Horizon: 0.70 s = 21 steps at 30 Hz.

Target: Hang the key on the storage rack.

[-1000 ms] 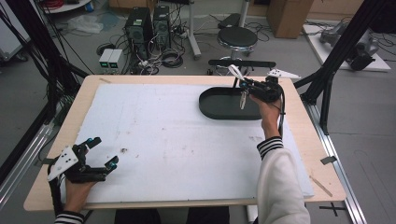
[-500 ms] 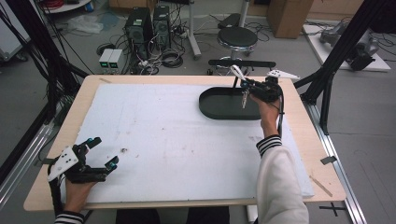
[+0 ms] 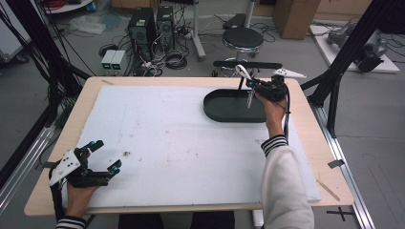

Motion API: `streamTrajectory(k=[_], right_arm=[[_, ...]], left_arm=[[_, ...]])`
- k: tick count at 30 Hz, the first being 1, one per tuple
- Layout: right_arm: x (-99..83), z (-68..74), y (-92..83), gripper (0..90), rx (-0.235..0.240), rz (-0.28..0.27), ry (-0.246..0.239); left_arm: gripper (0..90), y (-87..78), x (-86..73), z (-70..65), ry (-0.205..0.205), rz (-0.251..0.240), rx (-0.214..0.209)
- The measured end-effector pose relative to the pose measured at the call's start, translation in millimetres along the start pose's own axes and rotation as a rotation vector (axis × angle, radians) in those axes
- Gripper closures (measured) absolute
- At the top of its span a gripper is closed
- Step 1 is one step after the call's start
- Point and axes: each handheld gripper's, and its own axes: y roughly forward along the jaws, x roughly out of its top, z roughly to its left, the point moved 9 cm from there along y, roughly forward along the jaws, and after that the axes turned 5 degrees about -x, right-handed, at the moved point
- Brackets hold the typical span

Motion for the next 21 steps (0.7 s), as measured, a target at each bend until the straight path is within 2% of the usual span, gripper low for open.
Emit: streamTrajectory(k=[3,10,16,19,21], right_arm=[[-0.6,-1.5,2.4,74.1,-0.002,-0.008,0.02],[-5.9,-3.2,9.7,74.0,-0.005,0.002,0.031],[-9.6,-3.4,13.8,74.0,-0.026,0.027,-0.006],[-11.1,-3.2,16.0,73.9,-0.055,0.047,-0.037],[-12.4,-2.0,17.3,73.9,-0.058,0.057,-0.038]], left_arm=[[1.7,-0.1,0.0,-0.3,0.005,0.0,-0.002],[1.7,-0.1,0.1,-0.5,0.004,-0.001,-0.004],[1.7,-0.1,0.1,-0.7,0.006,-0.001,-0.005],[1.7,-0.1,0.1,-0.8,0.006,-0.001,-0.005],[1.7,-0.2,0.0,-1.0,0.005,-0.001,-0.005]])
